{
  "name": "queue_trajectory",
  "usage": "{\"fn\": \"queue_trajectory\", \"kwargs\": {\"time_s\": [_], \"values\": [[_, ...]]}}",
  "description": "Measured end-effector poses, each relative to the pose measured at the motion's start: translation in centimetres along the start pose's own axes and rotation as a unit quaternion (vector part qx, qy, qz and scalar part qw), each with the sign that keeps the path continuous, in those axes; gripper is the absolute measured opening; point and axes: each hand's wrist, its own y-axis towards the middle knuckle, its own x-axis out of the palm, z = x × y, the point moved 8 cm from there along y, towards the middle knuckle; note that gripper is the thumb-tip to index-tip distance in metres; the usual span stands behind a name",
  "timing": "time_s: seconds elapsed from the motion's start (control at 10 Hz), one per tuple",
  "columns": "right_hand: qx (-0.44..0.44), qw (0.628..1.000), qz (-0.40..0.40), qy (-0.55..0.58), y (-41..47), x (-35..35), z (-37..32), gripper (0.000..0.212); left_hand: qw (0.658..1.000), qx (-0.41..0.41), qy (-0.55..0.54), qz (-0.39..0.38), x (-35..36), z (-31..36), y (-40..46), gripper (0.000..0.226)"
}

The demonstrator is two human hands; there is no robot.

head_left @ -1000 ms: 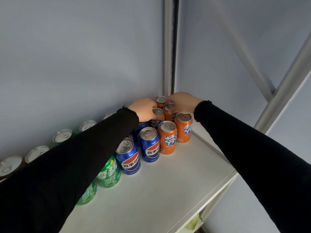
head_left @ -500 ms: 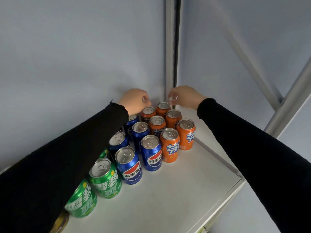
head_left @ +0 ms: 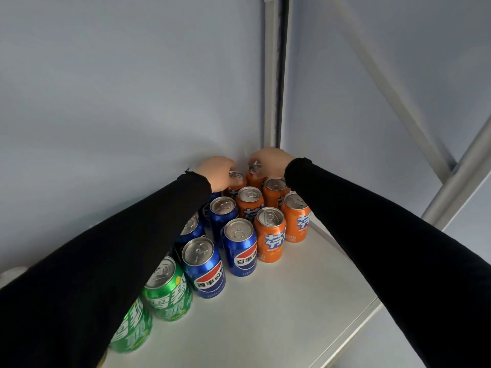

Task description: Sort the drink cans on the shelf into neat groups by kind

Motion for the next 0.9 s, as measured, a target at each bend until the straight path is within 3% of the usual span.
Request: {"fn": "queue_trajectory", "kwargs": {"time_s": [0.7,0.9], "values": [[0.059,0.994,0.052,0.08,-1.8,-0.1,0.3,0.046,0.999,-0.01,-0.011,0.034,-0.4,0.3,-1.8,0.047],[0.029,0.982,0.138,0.129,-4.2,-2.5,-1.5,0.036,0.997,0.0,-0.025,0.074,-2.7,-0.3,-4.8,0.062]]}}
